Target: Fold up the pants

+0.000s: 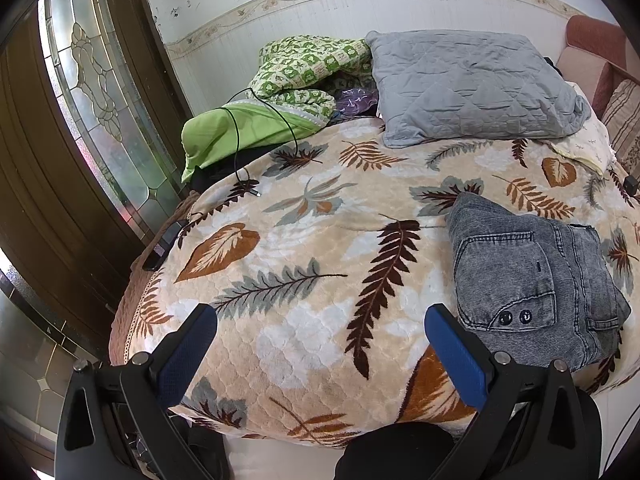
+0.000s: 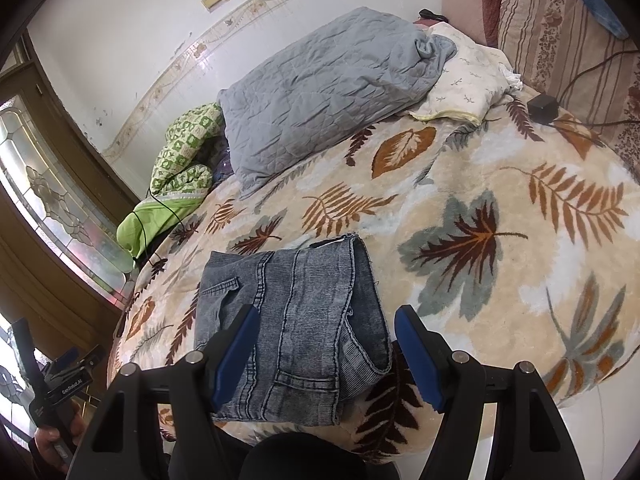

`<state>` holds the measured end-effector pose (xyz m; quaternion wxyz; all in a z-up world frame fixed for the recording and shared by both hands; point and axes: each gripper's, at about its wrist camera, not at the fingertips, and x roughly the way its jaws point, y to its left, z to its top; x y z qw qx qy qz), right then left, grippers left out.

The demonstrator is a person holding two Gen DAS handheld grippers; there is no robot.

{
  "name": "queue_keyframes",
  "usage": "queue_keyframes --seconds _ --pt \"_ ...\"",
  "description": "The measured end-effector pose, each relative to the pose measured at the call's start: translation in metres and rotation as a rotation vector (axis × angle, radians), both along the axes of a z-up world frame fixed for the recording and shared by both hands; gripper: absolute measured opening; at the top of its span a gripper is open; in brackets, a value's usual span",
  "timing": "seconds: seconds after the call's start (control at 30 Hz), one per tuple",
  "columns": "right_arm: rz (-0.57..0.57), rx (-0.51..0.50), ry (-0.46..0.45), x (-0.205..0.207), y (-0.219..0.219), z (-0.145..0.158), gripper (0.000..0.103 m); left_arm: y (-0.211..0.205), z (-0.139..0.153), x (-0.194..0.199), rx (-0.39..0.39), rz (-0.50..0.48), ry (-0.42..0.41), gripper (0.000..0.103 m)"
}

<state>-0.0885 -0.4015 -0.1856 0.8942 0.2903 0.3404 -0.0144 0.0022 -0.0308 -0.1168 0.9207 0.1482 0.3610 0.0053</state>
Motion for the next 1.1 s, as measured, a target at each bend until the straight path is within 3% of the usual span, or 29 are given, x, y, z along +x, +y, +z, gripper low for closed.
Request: queue_keyframes --seconds 1.1 --pt "0.020 0.007 0.023 0.0098 0.0021 -0.0075 0.073 -0.0049 -0.0040 0.0042 0.007 -0.003 0.013 0.103"
